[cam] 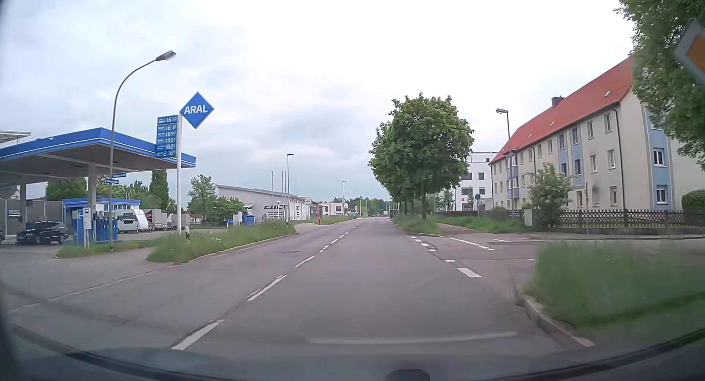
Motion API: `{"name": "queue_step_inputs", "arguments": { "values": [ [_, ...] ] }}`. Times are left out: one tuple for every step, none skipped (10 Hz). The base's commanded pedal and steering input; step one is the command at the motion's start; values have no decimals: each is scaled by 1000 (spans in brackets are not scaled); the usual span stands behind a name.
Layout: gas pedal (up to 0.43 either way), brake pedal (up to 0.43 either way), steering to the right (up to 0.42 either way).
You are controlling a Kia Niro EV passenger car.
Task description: Follow the waypoints while adhering to traffic rules and regulations
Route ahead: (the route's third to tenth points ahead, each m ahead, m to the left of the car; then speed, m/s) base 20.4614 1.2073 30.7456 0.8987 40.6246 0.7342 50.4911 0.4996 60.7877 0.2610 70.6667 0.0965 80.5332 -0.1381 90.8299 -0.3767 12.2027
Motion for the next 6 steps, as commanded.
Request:
{"name": "queue_step_inputs", "arguments": {
  "values": [
    [110,0,-3],
    [110,0,-3],
    [110,0,-3],
    [110,0,-3],
    [110,0,-3],
    [110,0,-3]
  ]
}}
